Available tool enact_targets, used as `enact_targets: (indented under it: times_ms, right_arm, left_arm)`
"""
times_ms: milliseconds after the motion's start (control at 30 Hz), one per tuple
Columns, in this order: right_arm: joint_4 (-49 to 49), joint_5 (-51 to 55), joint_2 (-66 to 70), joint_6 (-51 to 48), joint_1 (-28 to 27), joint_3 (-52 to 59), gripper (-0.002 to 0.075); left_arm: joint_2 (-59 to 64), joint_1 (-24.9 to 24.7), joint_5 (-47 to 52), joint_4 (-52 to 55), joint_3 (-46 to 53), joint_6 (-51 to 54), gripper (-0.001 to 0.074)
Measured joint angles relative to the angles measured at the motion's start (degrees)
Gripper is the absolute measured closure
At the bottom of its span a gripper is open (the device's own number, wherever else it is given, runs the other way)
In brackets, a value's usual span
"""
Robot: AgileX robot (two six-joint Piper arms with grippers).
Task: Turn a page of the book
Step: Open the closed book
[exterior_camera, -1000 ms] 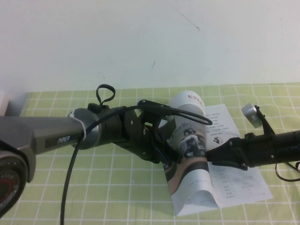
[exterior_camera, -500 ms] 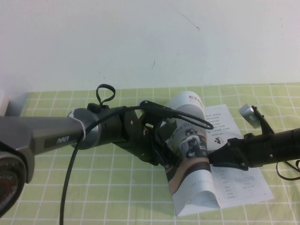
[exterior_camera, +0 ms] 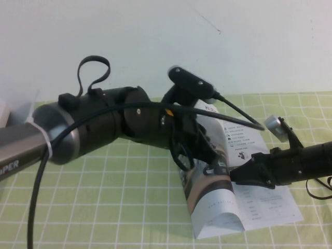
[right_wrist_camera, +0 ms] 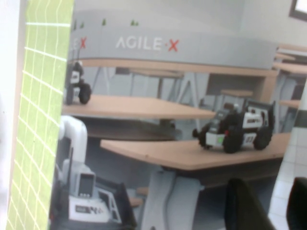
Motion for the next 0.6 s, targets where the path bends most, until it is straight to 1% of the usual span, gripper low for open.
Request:
enact_targets:
  times_ms: [167, 333, 433, 600]
  right_arm:
    - [0.0, -0.1, 0.0, 0.4, 0.0, 0.0, 0.0519]
    - [0.0, -0.2, 0.0, 0.8, 0.0, 0.0, 0.0519]
    - [0.0, -0.2, 0.0, 0.9, 0.0, 0.0, 0.0519]
    - [0.0, -0.2, 0.0, 1.0, 0.0, 0.0, 0.0519]
  left_arm:
    - [1.2, -7.4, -1.1, -0.6, -0.6, 2.5, 0.0738]
    - [8.3, -13.4, -1.4, 0.6, -4.5, 4.2, 0.0738]
    - [12.6, -15.0, -1.4, 3.1, -6.4, 4.2, 0.0738]
    - [17.4, -15.6, -0.7, 4.8, -7.7, 4.2, 0.0738]
